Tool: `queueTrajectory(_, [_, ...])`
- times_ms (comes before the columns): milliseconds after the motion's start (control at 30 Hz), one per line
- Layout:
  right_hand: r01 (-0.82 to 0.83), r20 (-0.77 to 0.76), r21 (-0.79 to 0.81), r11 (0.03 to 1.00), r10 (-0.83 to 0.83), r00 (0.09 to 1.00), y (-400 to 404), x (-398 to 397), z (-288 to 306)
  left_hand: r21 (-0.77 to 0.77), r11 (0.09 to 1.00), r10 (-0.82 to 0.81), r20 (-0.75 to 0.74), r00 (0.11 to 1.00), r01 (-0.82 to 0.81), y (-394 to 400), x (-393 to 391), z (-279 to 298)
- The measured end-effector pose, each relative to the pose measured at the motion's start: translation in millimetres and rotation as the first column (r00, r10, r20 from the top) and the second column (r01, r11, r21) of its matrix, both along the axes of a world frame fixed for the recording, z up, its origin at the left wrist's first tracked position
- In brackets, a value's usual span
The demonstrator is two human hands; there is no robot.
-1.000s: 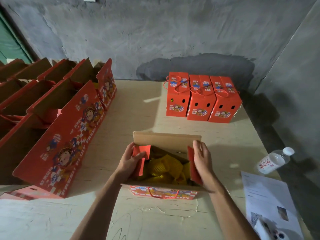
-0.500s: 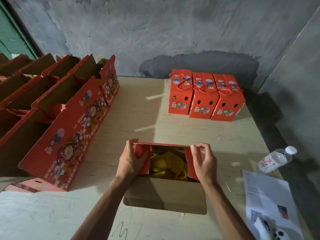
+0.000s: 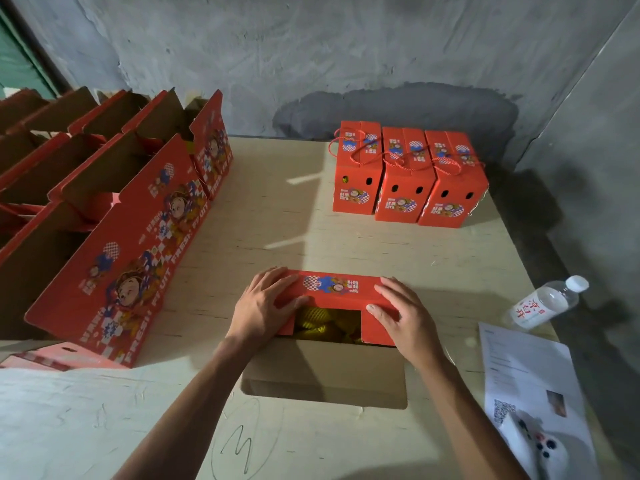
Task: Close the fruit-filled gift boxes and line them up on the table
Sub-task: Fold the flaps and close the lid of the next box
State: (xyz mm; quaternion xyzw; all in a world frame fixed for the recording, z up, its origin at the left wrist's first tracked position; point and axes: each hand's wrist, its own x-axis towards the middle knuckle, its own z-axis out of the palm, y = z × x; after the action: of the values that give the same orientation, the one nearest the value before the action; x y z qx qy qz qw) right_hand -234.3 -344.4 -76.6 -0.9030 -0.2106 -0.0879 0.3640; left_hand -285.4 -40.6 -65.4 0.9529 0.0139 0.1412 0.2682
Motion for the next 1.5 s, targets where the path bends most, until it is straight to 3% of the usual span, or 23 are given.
queueTrajectory(367, [0.038, 0.099, -0.15, 0.988, -0.023, 0.995, 13.1, -0.4, 0.0, 0.074, 0.996, -0.046, -0.074, 0.996, 0.051, -5.1, 3.0, 9.0])
queueTrajectory(600, [0.046, 0.12, -0.141, 0.989, -0.029, 0.992, 11.8, -11.2, -1.8, 0.039, 0.957, -0.28, -0.156, 0.947, 0.289, 18.1, -10.0, 12.8])
queueTrajectory(867, [0.082, 0.097, -0.032, 0.996, -0.078, 0.992, 14.5, -22.4, -3.7, -0.091, 0.978, -0.195, -0.095, 0.976, 0.186, 13.6, -15.3, -4.0])
queueTrajectory(1033, [0.131, 0.048, 0.046, 0.99, -0.133, 0.99, 18.5, -24.4, -4.2, -0.288, 0.958, -0.033, -0.084, 0.996, 0.007, 4.3, -16.9, -15.1])
queueTrajectory(1167, [0.218, -0.09, 0.251, 0.943, -0.202, 0.975, 18.3, -23.1, -8.7, -0.502, 0.853, 0.045, -0.202, 0.978, -0.143, -0.8, -26.0, -14.4])
queueTrajectory(1333, [0.302, -0.354, 0.412, 0.86, -0.154, 0.923, 20.3, -17.9, -11.9, -0.538, 0.775, 0.11, -0.403, 0.909, -0.332, -3.8, -17.5, -9.1])
queueTrajectory(1500, [0.479, -0.671, 0.395, 0.784, -0.11, 0.733, 20.3, -17.2, -14.6, -0.661, 0.681, 0.053, -0.386, 0.921, -0.316, 3.8, -17.2, -15.1])
